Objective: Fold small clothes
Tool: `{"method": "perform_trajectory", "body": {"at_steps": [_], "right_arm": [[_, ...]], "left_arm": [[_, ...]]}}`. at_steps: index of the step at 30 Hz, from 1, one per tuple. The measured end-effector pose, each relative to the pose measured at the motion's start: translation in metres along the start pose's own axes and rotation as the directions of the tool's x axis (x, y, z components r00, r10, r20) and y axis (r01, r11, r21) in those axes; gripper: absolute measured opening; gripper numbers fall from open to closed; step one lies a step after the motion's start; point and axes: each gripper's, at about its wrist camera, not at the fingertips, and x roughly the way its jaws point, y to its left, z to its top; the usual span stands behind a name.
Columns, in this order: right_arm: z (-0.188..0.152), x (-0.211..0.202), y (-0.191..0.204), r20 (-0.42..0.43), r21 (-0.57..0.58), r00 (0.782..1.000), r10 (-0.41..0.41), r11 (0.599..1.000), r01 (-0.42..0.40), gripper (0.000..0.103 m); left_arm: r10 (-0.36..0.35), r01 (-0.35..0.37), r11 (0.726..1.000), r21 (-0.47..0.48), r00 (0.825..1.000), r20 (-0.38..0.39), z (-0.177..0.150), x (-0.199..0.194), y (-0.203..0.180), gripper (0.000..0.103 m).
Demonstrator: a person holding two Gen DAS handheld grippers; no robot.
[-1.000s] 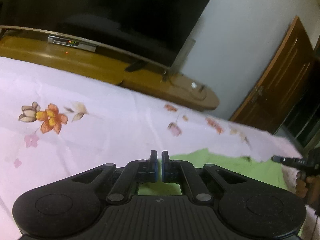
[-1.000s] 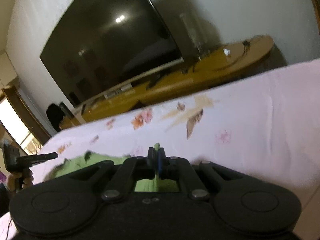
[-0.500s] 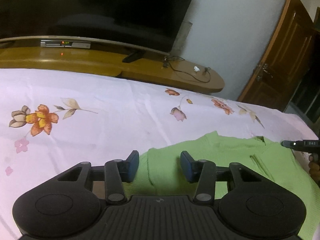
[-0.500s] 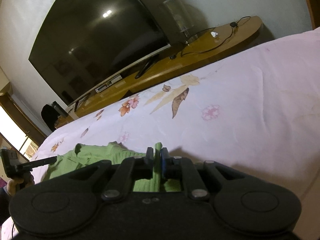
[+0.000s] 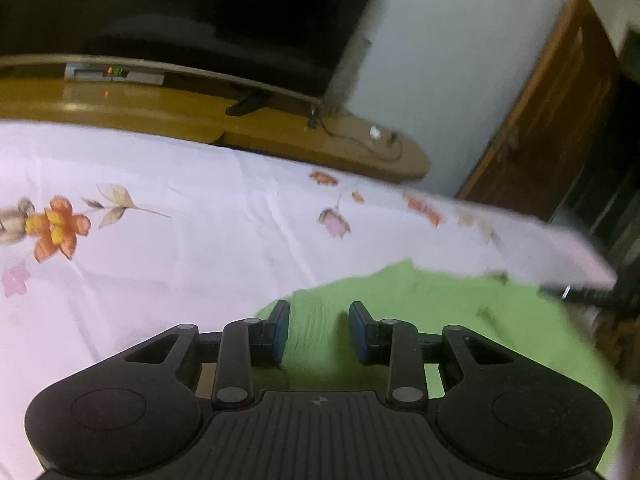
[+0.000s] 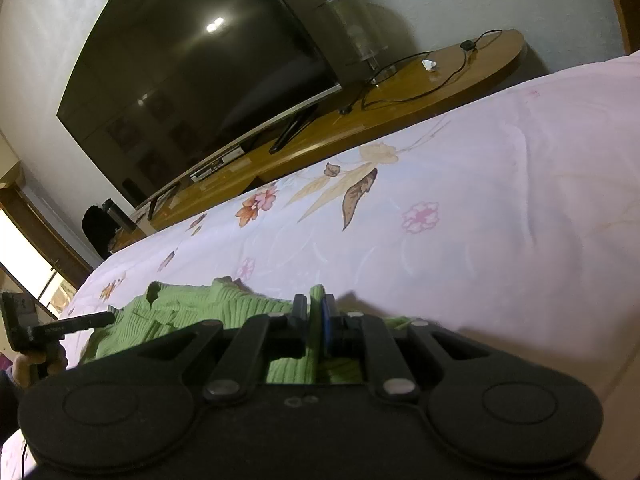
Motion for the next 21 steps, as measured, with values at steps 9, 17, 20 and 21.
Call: {"method": "perform_trajectory", "body": {"at_steps": [9,17,20,21], "right_arm": [[0.005,-0.016,0.013,0.106,-0.069,0.994,-0.003,0.998,0.010,0.003],[0.018,-0.020,0.014,0.160,-0.092,0.987,-0.009,0.996,0.024,0.003],[0.011,0.000,0.000,0.086,-0.058,0.992,-0.090,0.994,0.096,0.003],[0.008,0.008,-0.003,0.055,-0.056,0.992,-0.117,0.991,0.120,0.003]], "left_arm": [[-0.028,0.030,0.999,-0.011,0.985,0.171,0.005,-0.020,-0.005,0.003],[0.053,-0.046,0.998,-0.045,0.985,0.162,0.006,-0.011,0.010,0.003],[0.106,-0.102,0.993,-0.056,0.992,0.067,-0.008,0.015,0.017,0.003],[0.110,-0.106,0.993,-0.052,0.991,0.076,-0.009,0.017,0.016,0.003]]}}
